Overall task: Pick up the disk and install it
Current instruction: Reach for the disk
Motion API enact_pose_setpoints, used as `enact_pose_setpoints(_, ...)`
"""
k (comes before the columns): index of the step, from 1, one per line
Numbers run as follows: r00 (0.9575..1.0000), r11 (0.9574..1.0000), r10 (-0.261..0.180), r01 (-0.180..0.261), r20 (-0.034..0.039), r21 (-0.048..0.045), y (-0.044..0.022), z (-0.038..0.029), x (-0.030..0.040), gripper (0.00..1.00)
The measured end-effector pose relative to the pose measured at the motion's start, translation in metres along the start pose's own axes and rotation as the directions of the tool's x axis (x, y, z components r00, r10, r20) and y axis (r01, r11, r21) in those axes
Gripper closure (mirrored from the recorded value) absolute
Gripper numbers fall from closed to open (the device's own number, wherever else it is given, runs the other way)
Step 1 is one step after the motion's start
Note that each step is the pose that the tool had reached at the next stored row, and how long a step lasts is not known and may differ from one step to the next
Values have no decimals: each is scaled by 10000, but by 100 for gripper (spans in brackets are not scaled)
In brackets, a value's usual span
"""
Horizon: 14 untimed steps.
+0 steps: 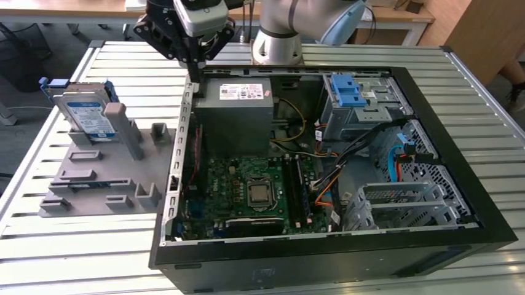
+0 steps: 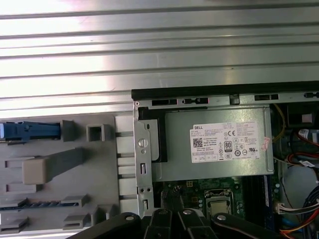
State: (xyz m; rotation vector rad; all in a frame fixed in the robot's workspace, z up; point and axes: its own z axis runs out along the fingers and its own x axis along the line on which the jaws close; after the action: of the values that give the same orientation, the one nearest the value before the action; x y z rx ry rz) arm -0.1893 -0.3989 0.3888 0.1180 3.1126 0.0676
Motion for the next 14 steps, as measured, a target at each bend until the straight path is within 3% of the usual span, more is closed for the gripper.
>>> enact_pose_setpoints(14,10000,10000,0,0,0,0,-5,0,70,89)
